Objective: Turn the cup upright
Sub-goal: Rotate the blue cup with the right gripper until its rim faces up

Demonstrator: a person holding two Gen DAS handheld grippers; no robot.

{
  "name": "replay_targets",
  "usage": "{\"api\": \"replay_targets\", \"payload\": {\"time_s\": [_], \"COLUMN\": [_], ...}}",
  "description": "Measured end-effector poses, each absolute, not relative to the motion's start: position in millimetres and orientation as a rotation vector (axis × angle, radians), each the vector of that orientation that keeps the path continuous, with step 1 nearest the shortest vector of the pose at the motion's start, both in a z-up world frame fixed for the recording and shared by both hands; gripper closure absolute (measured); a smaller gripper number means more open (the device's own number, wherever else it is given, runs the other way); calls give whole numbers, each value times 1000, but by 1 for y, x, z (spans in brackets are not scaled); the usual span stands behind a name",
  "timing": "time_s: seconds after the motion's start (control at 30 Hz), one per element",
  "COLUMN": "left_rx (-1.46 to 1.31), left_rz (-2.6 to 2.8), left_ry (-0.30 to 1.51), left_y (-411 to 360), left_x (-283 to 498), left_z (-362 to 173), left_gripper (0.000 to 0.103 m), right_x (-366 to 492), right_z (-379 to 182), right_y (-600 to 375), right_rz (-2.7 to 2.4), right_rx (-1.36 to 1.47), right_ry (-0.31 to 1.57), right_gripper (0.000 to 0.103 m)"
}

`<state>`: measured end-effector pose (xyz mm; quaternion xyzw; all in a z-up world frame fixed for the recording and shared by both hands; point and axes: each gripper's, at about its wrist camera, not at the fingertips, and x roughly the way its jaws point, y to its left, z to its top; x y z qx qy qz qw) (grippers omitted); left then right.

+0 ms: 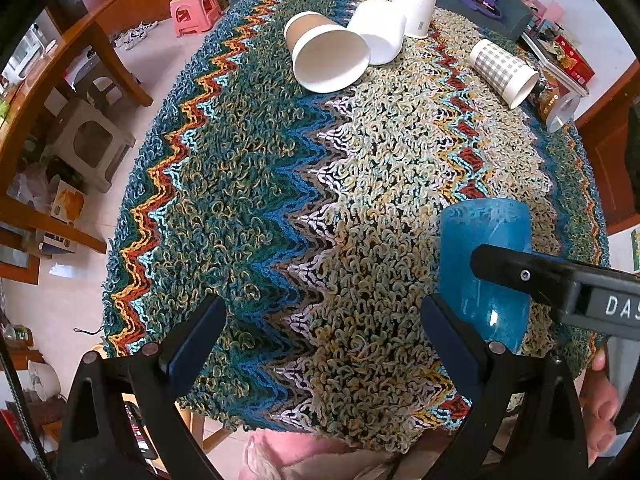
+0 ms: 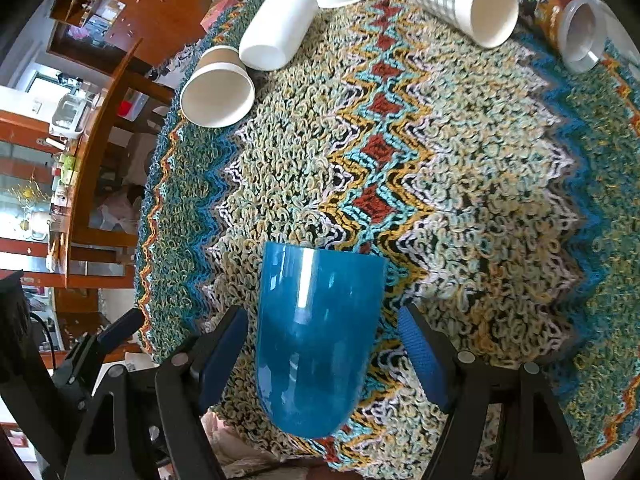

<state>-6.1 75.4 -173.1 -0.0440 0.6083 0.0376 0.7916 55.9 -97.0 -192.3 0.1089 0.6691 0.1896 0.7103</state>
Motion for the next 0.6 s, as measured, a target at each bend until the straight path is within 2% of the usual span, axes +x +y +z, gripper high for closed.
{"api": "replay_targets", "payload": {"time_s": [0.1,0.23,0.6], "left_rx": [-98,-106,-108], "left_rz": [78,80,78], "left_ry": [1312,1315,1327], "left_y": [77,80,82], "left_x": [-5,-3,0], "left_z": [-175,-176,-181], "left_gripper": [5,5,5], "right_x": [60,63,64], "right_z": [-200,-211,-212], "right_y": [-95,-92,-87], "right_rz": [429,443,492], "right_rx": [258,280,312], "right_ry": [1513,1553,1549], "right_gripper": [25,36,38]}}
